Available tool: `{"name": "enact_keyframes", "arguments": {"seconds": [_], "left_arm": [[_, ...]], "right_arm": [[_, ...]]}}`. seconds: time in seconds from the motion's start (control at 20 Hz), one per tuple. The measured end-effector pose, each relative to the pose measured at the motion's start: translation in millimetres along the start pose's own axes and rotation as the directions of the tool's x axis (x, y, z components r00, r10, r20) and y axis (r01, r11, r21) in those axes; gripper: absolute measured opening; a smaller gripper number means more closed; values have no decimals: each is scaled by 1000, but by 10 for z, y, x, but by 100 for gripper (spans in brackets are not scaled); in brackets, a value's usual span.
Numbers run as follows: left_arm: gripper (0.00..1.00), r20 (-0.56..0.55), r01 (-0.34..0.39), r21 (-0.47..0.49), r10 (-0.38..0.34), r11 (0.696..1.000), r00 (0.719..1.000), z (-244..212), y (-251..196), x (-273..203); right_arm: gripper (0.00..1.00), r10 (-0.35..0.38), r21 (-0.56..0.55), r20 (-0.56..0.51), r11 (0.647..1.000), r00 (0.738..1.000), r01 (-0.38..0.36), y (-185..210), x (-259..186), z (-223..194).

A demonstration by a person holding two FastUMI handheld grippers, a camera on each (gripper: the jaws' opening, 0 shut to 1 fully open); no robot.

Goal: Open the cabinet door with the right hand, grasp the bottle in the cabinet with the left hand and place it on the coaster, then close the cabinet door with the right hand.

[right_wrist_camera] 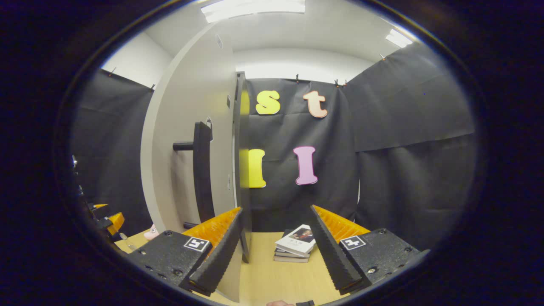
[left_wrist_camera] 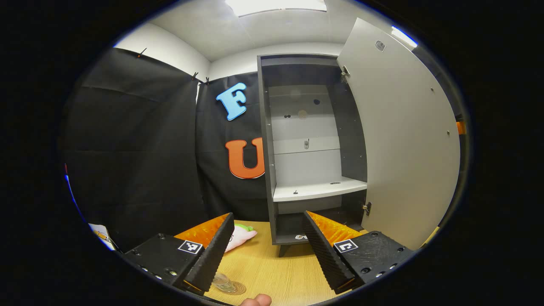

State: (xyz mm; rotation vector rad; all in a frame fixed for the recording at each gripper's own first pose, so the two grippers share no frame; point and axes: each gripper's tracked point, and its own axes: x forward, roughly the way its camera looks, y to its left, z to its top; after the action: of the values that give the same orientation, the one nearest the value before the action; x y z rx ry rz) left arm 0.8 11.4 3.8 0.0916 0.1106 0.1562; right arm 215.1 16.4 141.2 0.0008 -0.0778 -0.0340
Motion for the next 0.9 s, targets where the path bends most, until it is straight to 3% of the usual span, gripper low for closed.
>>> {"name": "enact_keyframes", "arguments": {"seconds": [0.1, 0.3, 0.5, 0.65, 0.7, 0.9], "left_arm": [[96, -7, -4, -5, 4, 1000, 1000, -11, 3, -18], [96, 15, -8, 6, 8, 1000, 1000, 14, 39, 7], [96, 14, -15, -22, 15, 1000, 1000, -16, 22, -1], [96, 3, -29, -27, 29, 999, 1000, -50, 57, -44], [96, -5, -32, -27, 32, 999, 999, -64, 73, -51], [96, -5, -37, -27, 37, 999, 999, -85, 122, -79]], "right_arm": [[93, -3, -23, 11, 1000, 1000, 4, 55, -16, 11], [97, 55, -5, 13, 998, 998, -55, 318, -71, -19], [94, 154, 15, -1, 988, 988, -154, 687, -66, -46], [97, 222, 8, -2, 975, 975, -222, 1000, -37, -37], [93, 245, 9, -1, 970, 970, -245, 1116, -21, -44], [97, 313, 30, -13, 950, 950, -312, 1512, 41, -74]]}}
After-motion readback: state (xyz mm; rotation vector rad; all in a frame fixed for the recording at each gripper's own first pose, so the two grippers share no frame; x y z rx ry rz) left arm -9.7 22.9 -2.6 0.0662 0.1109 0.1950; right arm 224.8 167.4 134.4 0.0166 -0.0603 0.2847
